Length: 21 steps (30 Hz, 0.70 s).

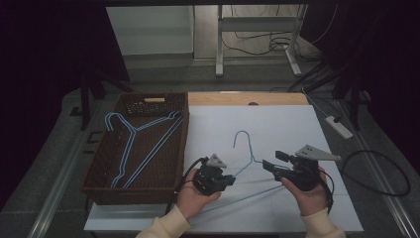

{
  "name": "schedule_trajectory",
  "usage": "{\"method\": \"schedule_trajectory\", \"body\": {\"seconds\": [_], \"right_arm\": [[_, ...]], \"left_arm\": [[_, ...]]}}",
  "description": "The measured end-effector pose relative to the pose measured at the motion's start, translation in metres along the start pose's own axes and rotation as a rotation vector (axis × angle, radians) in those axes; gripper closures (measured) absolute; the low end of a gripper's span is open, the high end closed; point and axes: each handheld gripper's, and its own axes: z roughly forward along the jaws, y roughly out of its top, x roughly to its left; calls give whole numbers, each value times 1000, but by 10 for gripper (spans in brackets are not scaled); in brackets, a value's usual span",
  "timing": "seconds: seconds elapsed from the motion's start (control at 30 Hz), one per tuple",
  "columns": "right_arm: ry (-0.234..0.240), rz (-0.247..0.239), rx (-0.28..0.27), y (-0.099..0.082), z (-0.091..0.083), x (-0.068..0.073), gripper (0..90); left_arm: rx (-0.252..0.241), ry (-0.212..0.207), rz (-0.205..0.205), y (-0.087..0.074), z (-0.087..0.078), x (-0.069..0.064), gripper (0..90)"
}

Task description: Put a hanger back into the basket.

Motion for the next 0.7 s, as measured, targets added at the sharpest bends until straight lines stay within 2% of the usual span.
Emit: {"method": "schedule_trajectory", "body": {"seconds": [0.1,0.23,0.33,0.5,0.6,0.7], "right_arm": [[5,-8,-14,-6,-8,-2,343],[3,-28,-40,-12,-15,-4,319],[-3,-44,-70,-11,-20,-5,315],[-20,-82,-123,-8,-29,2,322],[-17,-92,-126,-8,-30,3,321],[-17,-93,-103,-10,-27,1,315]], "left_arm": [[-23,-16,-20,3,-8,2,869],[-49,-13,-31,7,-19,4,869],[-78,-40,-49,10,-28,6,869],[-129,-42,-53,15,-45,7,869],[-158,-46,-59,20,-58,10,869],[-179,-37,-62,24,-68,12,869]]}}
